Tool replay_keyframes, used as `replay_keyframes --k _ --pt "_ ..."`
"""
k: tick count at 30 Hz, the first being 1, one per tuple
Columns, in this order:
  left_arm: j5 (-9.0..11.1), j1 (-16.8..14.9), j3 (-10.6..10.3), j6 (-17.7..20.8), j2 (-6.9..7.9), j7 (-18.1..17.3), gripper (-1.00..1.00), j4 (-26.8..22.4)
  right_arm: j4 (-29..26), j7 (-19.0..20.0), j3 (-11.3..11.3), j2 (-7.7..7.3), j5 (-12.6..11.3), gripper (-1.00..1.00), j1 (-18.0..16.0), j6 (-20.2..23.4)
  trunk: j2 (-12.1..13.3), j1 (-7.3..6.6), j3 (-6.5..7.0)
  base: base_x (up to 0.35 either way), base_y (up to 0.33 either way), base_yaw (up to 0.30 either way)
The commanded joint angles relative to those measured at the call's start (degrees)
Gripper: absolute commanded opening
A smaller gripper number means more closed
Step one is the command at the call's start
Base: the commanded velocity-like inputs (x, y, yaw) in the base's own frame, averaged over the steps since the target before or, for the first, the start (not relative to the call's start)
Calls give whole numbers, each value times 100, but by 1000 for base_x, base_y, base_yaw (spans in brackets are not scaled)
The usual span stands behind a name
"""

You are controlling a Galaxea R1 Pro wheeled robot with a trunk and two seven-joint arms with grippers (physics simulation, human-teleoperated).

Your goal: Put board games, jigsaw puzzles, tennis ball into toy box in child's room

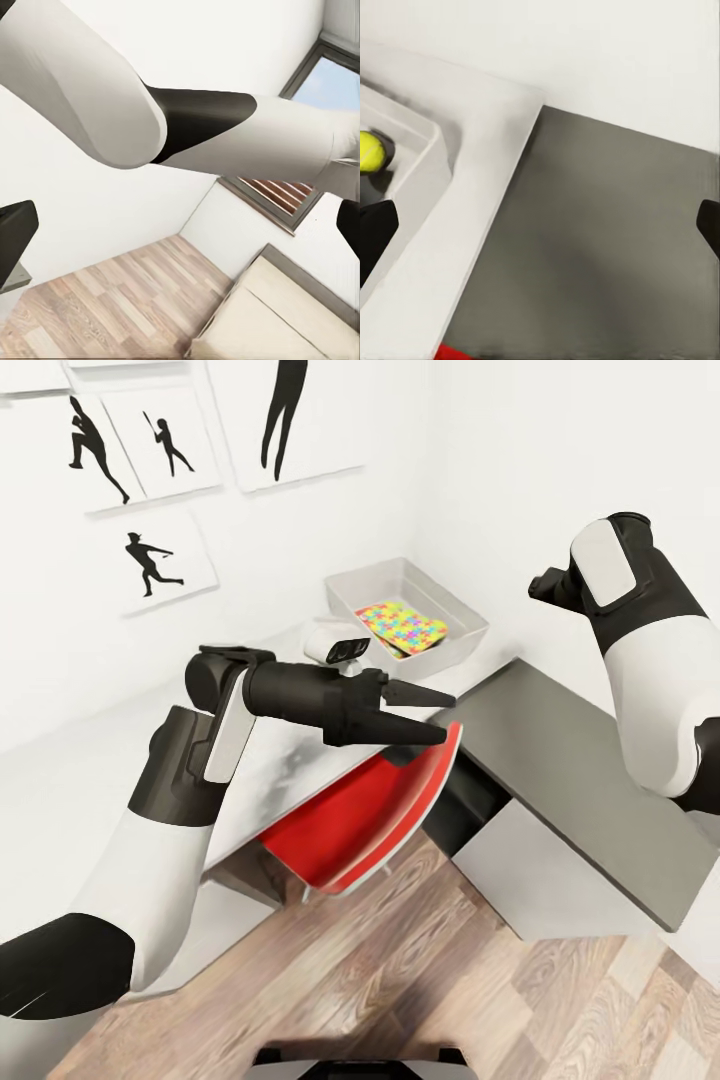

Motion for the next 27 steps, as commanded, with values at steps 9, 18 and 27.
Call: replay_keyframes --k 9,18,27 --pt "17 -5 -7 59 0 -8 100 2 1 -44 43 -7 -57 100 -6 20 -9 2 71 -136 282 -176" --pt "17 2 -3 59 0 -8 100 2 5 -43 41 -7 -58 100 -5 25 -9 2 151 -32 78 -176" --pt "15 12 -2 59 0 -8 100 2 15 -37 42 -12 -58 100 1 28 -9 2 231 -2 4 -176"
